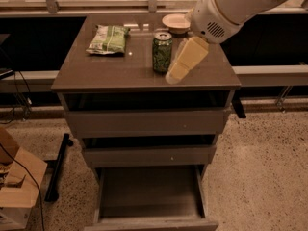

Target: Place green can into bottom drawer

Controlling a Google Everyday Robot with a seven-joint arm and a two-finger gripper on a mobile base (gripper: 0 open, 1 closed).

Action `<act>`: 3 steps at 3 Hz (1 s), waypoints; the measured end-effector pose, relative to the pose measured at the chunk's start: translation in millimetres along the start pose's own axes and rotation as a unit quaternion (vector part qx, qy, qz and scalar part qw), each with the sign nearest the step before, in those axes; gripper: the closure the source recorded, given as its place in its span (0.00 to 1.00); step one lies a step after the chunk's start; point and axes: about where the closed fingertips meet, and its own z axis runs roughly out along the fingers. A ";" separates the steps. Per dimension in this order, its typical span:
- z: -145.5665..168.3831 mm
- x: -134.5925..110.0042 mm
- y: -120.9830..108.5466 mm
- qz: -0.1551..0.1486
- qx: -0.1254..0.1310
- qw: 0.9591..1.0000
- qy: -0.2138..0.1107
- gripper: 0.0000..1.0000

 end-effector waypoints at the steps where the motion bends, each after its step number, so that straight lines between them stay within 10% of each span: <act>1: 24.6 -9.0 -20.2 0.006 0.002 0.999 -0.049 0.00; 3: 85.3 1.9 -68.1 0.054 -0.013 0.988 -0.143 0.00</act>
Offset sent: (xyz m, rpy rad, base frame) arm 0.1008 0.0211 -0.0341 0.2641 -0.0424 0.0103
